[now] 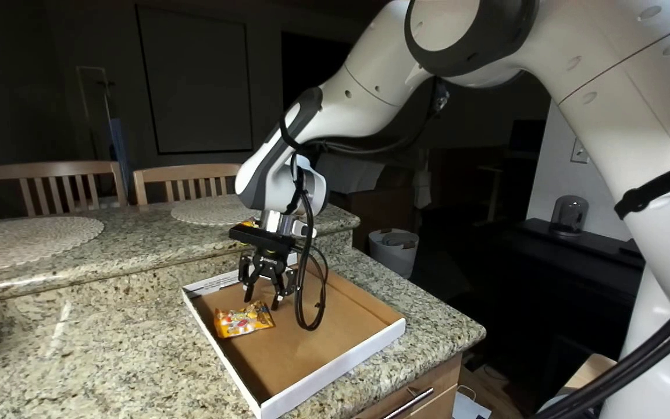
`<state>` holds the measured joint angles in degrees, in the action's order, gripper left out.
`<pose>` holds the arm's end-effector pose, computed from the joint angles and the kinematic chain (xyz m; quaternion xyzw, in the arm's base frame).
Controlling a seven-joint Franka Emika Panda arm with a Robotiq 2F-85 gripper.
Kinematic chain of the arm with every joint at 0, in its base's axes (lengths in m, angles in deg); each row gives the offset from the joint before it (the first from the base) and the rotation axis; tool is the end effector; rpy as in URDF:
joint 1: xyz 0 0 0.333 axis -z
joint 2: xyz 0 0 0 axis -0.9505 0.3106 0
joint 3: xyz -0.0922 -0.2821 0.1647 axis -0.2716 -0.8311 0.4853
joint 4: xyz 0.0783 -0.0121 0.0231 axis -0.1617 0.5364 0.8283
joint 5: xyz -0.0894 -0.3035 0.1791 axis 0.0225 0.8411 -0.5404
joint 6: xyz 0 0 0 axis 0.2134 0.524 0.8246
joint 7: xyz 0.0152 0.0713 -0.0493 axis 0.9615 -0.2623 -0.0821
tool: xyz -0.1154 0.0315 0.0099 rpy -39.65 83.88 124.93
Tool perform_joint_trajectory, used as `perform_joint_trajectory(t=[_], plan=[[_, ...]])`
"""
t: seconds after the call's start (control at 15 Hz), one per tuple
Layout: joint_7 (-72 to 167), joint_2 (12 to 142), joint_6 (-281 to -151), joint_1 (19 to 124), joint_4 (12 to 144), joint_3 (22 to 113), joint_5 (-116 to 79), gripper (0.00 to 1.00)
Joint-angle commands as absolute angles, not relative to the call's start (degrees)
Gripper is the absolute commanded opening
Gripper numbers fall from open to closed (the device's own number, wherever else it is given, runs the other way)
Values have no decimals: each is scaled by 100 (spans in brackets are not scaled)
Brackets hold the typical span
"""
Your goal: Pick up the two objects on the cover box and put them on the counter
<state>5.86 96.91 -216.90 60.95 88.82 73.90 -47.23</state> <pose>0.6216 0.1562 0.2206 -0.8862 0.4328 0.1086 0.1249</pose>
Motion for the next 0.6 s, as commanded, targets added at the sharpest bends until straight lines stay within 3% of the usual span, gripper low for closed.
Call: perform_joint_trajectory(t=[0.0,0.13,0.2,0.33,0.53], plan=[[425,9661,-21492,6118,8804,7404,-4583,40],[423,9634,-21504,6081,8830,7400,-4541,27],[416,9623,-21511,6063,8844,7397,-4519,25],[412,9612,-21521,6040,8859,7396,-4493,61],[403,9594,-21522,6008,8879,7394,-4466,74]])
